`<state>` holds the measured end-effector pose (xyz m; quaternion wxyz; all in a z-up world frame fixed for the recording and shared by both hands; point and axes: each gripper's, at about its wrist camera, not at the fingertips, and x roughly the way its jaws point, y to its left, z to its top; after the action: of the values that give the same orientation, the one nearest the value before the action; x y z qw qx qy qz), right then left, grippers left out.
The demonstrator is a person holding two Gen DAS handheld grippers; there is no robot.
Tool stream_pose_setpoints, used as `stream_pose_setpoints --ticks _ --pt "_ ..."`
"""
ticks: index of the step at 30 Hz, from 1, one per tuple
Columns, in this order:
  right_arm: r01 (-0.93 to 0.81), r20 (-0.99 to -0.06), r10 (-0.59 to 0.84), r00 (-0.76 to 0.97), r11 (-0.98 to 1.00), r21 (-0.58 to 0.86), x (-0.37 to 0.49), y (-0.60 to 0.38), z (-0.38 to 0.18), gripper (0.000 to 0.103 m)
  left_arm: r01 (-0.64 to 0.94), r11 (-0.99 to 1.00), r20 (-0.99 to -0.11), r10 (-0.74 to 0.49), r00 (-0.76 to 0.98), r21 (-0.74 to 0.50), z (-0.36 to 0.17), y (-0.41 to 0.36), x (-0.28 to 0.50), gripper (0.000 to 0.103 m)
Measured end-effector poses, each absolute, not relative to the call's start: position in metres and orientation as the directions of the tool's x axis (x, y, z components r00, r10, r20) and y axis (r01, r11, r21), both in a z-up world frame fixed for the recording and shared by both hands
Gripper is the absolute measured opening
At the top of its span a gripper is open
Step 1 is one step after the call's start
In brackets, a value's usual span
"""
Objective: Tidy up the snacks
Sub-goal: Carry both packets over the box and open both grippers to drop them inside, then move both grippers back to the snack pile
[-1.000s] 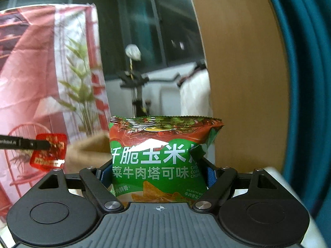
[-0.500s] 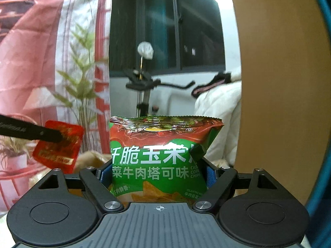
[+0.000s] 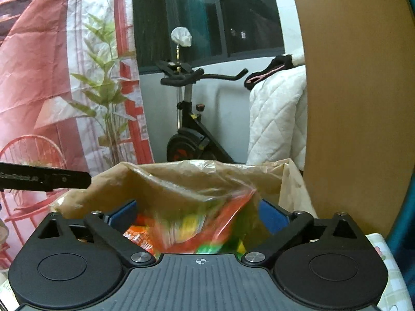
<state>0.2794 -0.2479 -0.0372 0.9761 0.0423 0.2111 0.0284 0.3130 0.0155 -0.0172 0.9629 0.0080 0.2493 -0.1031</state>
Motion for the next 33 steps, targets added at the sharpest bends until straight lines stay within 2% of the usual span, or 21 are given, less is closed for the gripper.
stream_pose_setpoints --ticks 10,17,20,23,28,33 --pt "-0.060 -0.379 0.106 0.919 0.989 0.132 0.231 -0.239 -0.022 0.100 0.226 0.973 -0.470 -0.224 0.854 -0.053 -0.008 0.026 0.246 0.072" --pt "-0.079 -0.392 0.150 0.908 0.978 0.191 0.176 -0.231 -0.043 0.100 0.227 0.973 -0.489 -0.219 0.844 -0.044 -0.028 0.039 0.190 0.073" --pt "-0.062 -0.420 0.162 0.893 0.969 0.241 0.155 -0.230 -0.063 0.099 0.198 0.979 -0.505 -0.194 0.841 -0.046 -0.043 0.046 0.171 0.073" --pt "-0.066 -0.457 0.189 0.869 0.960 0.271 0.137 -0.225 -0.087 0.096 0.155 0.982 -0.507 -0.189 0.841 -0.110 -0.058 0.057 0.154 0.072" --pt "-0.092 -0.544 0.206 0.813 0.969 0.230 0.117 -0.210 -0.127 0.082 0.123 0.983 -0.547 -0.178 0.818 -0.135 -0.089 0.061 0.137 0.071" --pt "-0.129 -0.602 0.201 0.773 0.979 0.160 0.107 -0.199 -0.155 0.078 0.093 0.991 -0.586 -0.134 0.799 -0.100 -0.115 0.064 0.129 0.071"
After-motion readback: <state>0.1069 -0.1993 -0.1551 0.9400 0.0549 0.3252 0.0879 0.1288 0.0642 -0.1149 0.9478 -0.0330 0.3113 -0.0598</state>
